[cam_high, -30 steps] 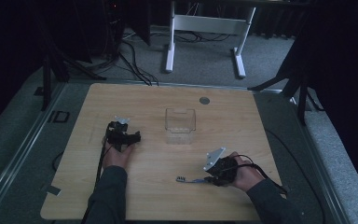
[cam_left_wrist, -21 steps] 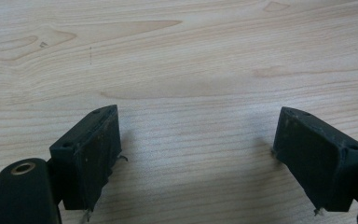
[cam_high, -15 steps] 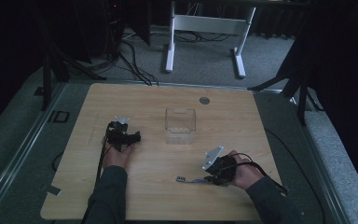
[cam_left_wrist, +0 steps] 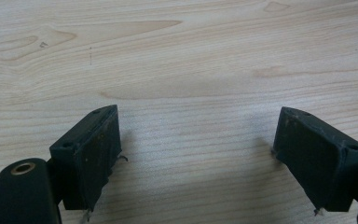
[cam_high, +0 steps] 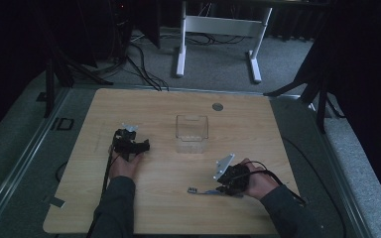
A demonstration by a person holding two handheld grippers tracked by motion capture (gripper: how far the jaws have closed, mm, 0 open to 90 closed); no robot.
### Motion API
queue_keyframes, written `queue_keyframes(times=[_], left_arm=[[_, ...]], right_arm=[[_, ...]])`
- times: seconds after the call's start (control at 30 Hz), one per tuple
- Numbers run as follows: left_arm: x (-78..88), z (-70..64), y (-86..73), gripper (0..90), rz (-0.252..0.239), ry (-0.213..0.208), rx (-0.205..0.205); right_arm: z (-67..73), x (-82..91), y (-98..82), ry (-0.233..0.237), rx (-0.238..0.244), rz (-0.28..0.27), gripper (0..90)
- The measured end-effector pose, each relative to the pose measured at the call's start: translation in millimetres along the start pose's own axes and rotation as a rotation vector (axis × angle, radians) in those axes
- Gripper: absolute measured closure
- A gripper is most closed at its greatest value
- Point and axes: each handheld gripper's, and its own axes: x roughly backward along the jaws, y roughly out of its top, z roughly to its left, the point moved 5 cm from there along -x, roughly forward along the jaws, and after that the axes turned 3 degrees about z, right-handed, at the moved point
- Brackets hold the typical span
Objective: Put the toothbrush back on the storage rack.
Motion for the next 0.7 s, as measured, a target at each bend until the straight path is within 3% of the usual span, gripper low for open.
queue_keyframes(times=[0.7], left_arm=[[0.0,0.0,0.0,15.0,0.000,0.000,0.000]], right_arm=[[2.3,-11.7,3.4,0.042,0.010,0.056,68.6]])
